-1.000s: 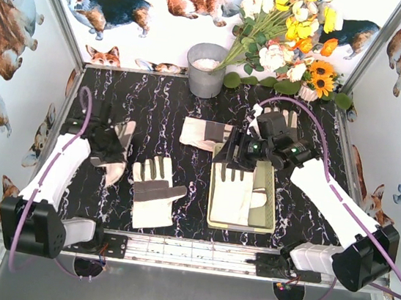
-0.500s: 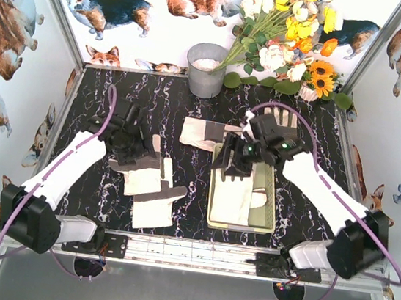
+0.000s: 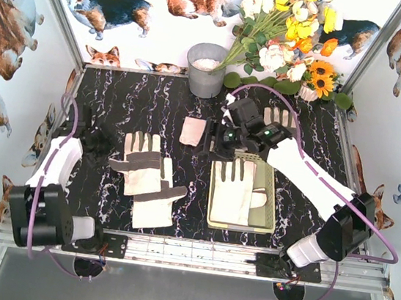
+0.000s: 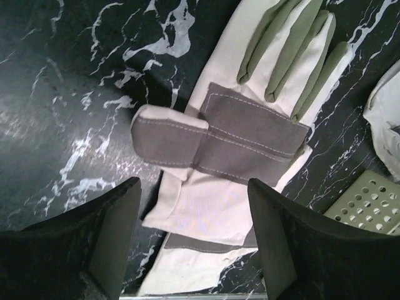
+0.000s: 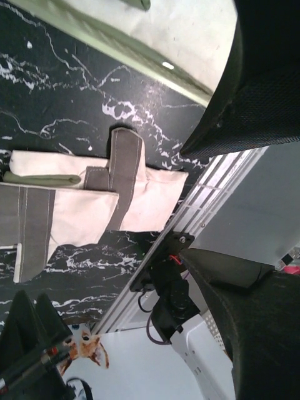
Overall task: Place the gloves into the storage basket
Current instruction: Pick up the glove.
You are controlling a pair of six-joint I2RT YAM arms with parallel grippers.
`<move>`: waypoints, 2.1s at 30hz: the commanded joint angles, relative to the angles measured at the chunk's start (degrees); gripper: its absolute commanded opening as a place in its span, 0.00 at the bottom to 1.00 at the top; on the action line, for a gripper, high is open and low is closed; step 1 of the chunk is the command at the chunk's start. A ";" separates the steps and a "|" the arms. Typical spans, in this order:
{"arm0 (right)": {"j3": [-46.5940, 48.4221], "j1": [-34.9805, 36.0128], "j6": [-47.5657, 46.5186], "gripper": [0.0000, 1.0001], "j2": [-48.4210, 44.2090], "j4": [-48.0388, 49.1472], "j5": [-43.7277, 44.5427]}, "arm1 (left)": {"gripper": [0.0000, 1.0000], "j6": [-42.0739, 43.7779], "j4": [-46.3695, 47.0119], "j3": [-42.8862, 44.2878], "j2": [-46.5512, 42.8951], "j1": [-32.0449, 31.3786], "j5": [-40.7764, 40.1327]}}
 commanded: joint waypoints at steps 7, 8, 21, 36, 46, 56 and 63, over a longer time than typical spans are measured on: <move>-0.41 2.62 4.96 0.61 -0.91 3.96 3.16 | 0.61 5.40 15.43 -5.81 5.42 4.02 5.20; -0.24 2.62 5.27 0.61 -1.08 3.91 3.24 | 0.60 5.76 15.93 -7.98 5.82 4.86 5.30; -2.85 3.77 8.70 0.61 -3.21 4.66 6.91 | 0.46 9.36 21.50 -10.56 13.06 10.88 10.34; -1.64 4.78 9.06 0.60 -1.36 5.95 9.81 | 0.00 13.40 18.42 -4.97 15.63 11.21 8.92; 2.70 7.99 9.13 0.61 1.26 5.54 12.18 | 0.00 10.81 13.26 -0.43 2.92 11.14 7.04; 17.31 17.36 4.52 0.71 12.48 5.76 19.90 | 0.00 6.60 8.48 5.67 -1.28 10.10 14.27; 30.80 23.07 -0.66 0.76 22.04 4.31 25.76 | 0.00 1.53 9.78 6.64 -1.15 6.73 16.99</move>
